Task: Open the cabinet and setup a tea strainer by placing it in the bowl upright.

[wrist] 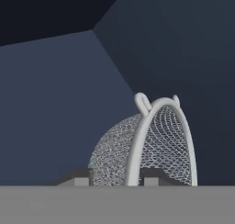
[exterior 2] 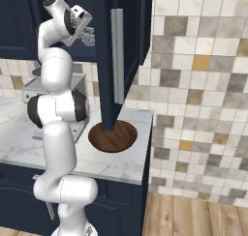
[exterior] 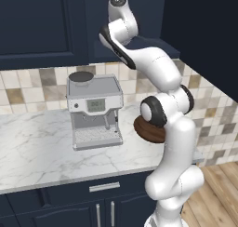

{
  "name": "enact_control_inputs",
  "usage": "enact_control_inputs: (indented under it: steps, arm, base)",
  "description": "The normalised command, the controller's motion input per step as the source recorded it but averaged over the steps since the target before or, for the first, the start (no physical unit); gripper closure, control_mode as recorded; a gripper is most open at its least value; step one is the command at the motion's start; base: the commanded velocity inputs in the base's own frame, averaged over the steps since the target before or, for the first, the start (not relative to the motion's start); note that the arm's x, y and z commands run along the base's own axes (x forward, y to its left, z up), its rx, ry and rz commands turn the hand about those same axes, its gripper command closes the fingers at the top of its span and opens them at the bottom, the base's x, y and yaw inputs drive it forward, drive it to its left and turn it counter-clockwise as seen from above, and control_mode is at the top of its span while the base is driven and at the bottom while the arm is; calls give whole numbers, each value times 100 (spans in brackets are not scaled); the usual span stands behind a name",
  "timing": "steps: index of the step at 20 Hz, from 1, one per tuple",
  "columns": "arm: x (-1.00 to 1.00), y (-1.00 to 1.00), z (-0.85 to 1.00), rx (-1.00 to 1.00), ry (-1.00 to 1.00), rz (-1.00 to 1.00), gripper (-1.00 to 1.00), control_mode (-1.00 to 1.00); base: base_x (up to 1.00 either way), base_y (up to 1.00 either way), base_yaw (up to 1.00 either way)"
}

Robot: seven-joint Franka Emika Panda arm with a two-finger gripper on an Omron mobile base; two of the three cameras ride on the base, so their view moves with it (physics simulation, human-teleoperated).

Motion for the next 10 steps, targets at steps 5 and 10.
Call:
enact_control_inputs:
  steps: [5, 10]
  arm:
    - [-44, 0, -6, -10, 0, 0, 100, -100]
    - [-51, 0, -3, -4, 0, 0, 100, -100]
  base:
    - [0, 0, 0]
    - [0, 0, 0]
